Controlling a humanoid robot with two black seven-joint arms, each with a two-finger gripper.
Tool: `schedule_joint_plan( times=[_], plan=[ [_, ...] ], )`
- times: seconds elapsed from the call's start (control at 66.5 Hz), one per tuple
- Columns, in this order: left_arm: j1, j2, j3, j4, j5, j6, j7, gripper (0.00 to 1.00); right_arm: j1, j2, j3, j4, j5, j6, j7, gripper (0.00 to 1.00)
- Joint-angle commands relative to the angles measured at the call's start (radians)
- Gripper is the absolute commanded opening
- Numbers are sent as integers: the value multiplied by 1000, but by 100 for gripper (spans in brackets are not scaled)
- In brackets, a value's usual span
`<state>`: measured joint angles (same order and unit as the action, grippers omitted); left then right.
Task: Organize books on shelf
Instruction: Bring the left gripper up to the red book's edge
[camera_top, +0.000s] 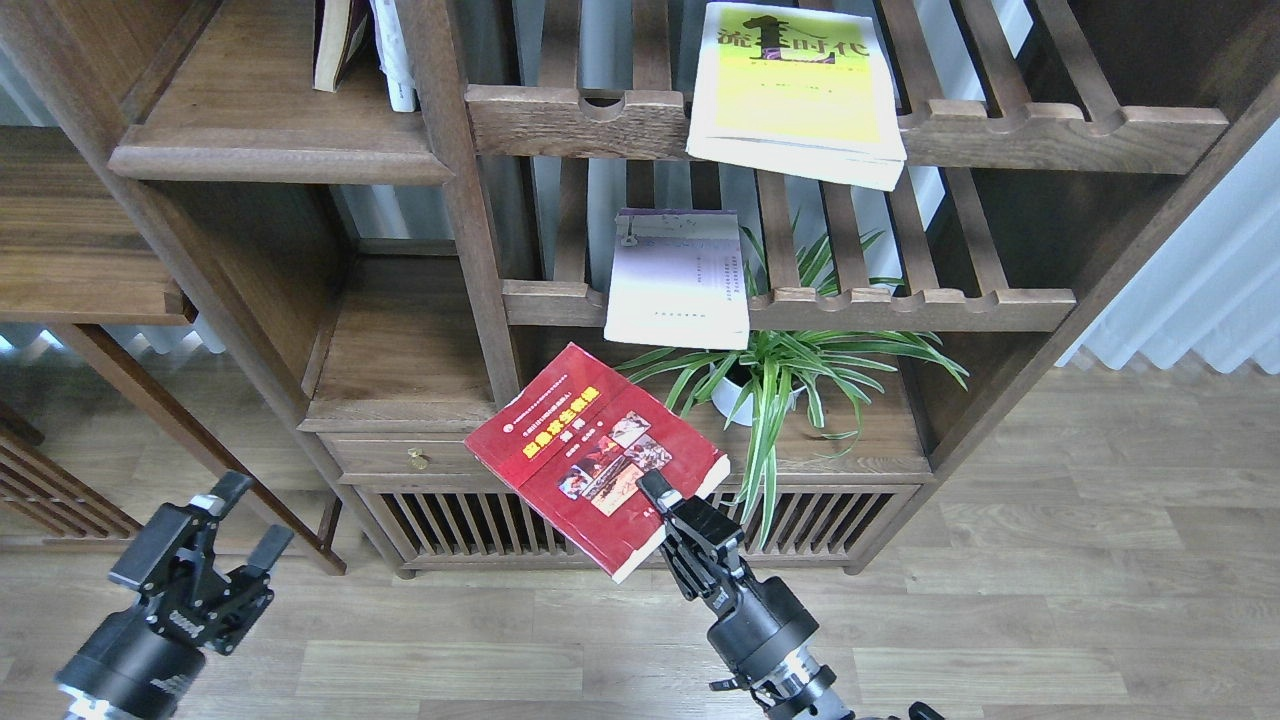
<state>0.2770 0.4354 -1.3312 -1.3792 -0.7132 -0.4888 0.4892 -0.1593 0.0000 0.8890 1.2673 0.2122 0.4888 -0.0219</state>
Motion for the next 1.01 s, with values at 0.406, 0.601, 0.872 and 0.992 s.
schedule_joint_plan(
  times=[0.406, 0.601, 0.872, 0.992],
  plan=[
    [-82, -176, -109, 9, 204, 0, 0, 95, 3, 0, -10, 6, -14, 0, -18, 5],
    [27, -225, -120, -4, 144, 0, 0, 96, -5, 0, 1, 21, -13, 0, -19, 5],
    [16, -149, 6, -4, 89, 0, 0, 100, 12, 0, 1, 10, -11, 0, -24, 5],
    [-10, -147, 27, -4, 89, 0, 0, 100, 14, 0, -10, 10, -10, 0, -26, 5]
  ],
)
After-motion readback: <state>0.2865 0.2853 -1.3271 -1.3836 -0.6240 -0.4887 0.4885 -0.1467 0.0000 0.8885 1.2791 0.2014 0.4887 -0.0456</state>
